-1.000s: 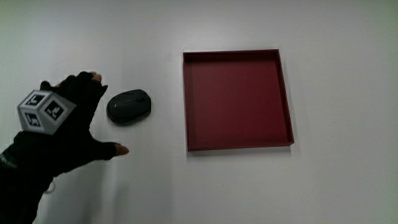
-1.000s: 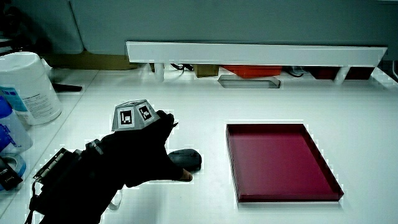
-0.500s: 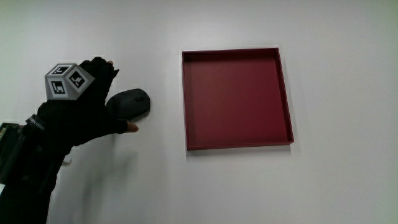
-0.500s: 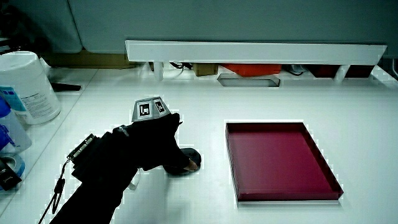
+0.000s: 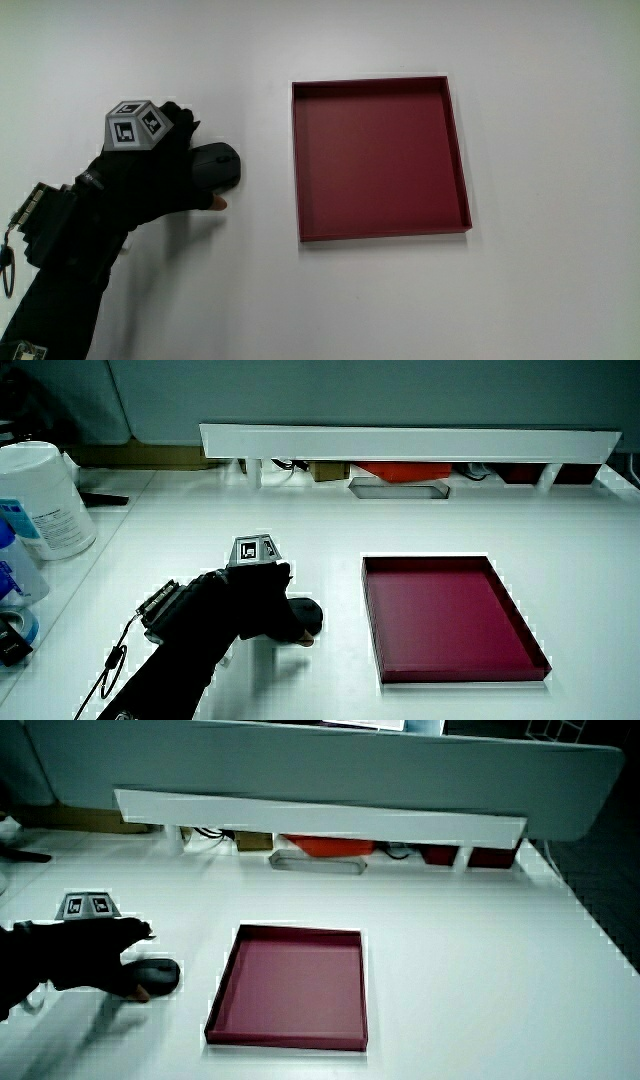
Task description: Pick mouse from desk
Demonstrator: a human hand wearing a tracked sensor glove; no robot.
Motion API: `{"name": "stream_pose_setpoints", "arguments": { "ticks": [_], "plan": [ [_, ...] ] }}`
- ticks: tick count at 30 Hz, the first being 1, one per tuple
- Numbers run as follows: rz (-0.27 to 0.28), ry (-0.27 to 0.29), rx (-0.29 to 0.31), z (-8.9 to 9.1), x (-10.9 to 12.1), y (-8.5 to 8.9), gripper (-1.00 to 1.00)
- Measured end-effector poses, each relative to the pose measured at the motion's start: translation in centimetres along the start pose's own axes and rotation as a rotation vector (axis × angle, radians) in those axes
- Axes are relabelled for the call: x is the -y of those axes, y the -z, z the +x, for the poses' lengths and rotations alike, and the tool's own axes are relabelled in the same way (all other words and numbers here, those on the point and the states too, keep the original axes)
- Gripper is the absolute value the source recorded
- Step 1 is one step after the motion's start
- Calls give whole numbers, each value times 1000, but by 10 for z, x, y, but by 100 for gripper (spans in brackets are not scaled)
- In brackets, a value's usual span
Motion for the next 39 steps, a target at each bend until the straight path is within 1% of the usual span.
{"name": "stream_pose_setpoints", "arguments": {
  "ticks": [7,9,12,13,14,16,17,18,19,20,23,25,26,27,28,31,32,33,34,35,38,39],
  "plan": [
    [10,2,-11,1,-2,2,0],
    [15,5,-14,2,-1,1,11],
    [56,25,-30,2,-2,4,28],
    [60,22,-39,3,0,2,33],
    [74,34,-37,3,-1,3,39],
    [87,29,-39,5,2,1,50],
    [97,40,-49,4,0,2,56],
    [93,42,-41,4,-1,3,61],
    [96,34,-47,5,1,3,67],
    [100,41,-58,6,1,3,72],
    [111,44,-58,5,0,4,89],
    [122,48,-67,5,0,4,100],
    [136,50,-73,6,1,4,100],
    [137,61,-72,4,-1,6,100],
    [134,56,-69,5,3,4,100],
    [154,81,-58,5,5,2,100],
    [156,82,-50,8,10,-1,100],
    [169,97,-57,10,13,-3,100],
    [169,98,-56,14,19,-7,100],
    [187,110,-64,18,23,-11,100],
    [212,139,-75,29,36,-21,100],
    [214,140,-71,33,40,-24,100]
  ]
}}
